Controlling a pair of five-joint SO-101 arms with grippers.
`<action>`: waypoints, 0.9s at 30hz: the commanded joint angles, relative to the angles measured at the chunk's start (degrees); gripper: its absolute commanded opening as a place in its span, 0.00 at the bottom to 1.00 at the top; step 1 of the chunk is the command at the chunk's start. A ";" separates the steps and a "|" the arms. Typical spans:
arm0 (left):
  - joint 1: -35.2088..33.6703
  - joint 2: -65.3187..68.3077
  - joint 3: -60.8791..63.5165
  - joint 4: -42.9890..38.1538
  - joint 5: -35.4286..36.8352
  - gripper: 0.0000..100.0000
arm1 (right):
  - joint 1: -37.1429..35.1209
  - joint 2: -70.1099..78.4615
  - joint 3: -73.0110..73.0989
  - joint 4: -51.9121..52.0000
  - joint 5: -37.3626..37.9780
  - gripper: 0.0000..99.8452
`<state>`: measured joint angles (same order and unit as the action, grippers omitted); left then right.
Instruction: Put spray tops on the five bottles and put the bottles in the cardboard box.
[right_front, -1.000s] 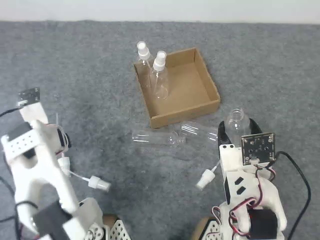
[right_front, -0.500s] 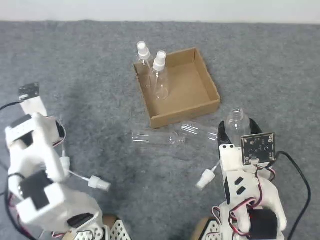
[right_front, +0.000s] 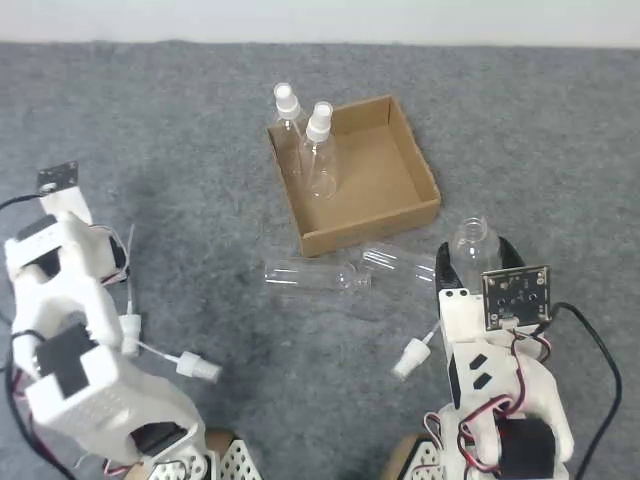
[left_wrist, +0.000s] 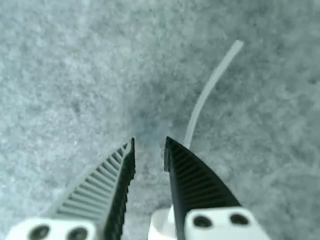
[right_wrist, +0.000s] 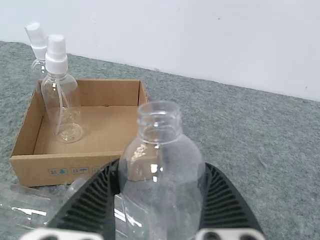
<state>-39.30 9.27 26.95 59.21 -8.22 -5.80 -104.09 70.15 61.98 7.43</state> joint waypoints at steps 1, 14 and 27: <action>0.26 -8.18 -2.95 3.34 -0.35 0.08 | 0.13 0.04 -2.55 -1.71 -0.09 0.06; 5.01 -8.70 0.75 0.09 -0.35 0.08 | 0.13 0.04 -2.55 -1.71 -0.09 0.06; 1.76 -8.70 5.93 -6.68 -4.31 0.08 | 0.13 0.04 -2.55 -1.71 -0.09 0.06</action>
<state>-35.34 4.44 33.36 53.93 -10.95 -5.80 -104.09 70.15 61.98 7.43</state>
